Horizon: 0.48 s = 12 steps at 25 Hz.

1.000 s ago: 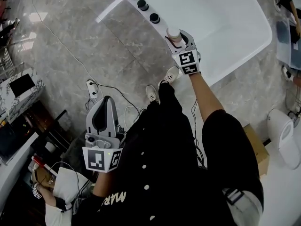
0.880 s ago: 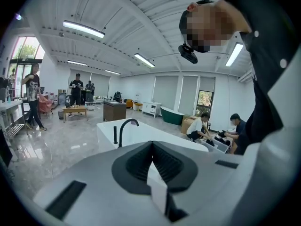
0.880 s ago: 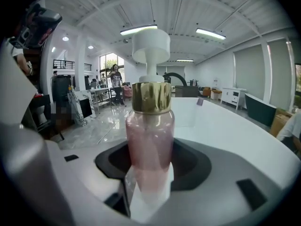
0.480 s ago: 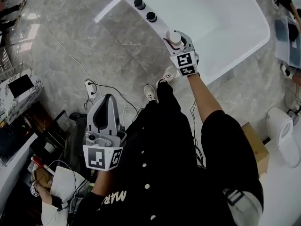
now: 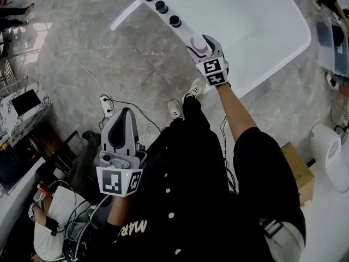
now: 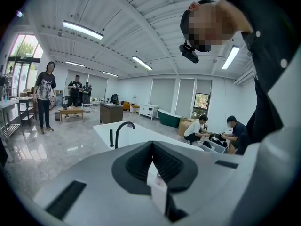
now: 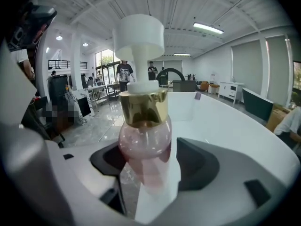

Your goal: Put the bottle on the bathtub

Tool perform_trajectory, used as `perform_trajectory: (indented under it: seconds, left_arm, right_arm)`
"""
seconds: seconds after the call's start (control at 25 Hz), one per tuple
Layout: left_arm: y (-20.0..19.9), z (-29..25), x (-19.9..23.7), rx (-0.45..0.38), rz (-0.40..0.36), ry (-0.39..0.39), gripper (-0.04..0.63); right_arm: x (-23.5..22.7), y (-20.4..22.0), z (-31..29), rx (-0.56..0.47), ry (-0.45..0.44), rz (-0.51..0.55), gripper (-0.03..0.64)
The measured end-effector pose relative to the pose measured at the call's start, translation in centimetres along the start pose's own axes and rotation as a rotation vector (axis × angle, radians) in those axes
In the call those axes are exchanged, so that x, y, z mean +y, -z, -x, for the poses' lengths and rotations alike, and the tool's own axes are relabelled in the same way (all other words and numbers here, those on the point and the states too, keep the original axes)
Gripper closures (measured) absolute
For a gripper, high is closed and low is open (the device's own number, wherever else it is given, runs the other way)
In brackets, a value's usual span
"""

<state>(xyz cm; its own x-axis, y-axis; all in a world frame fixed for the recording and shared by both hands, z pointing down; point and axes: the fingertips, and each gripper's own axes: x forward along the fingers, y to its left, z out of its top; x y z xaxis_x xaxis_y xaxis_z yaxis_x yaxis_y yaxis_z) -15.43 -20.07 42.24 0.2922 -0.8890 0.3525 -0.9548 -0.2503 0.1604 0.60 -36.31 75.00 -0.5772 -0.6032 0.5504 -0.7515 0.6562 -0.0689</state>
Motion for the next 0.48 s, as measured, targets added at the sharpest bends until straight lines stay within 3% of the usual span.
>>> perform_trajectory:
  seconds: [0.36, 0.48]
  left_arm:
    - [-2.0, -0.6, -0.6, -0.076, -0.001, 0.042, 0.586]
    - [-3.5, -0.7, -0.4, -0.12, -0.006, 0.06, 0.586]
  right_arm:
    - [0.4, -2.2, 6.4, -0.036, -0.018, 0.051, 0.302]
    - [0.5, -3.8, 9.6, -0.057, -0.017, 0.076, 0.334]
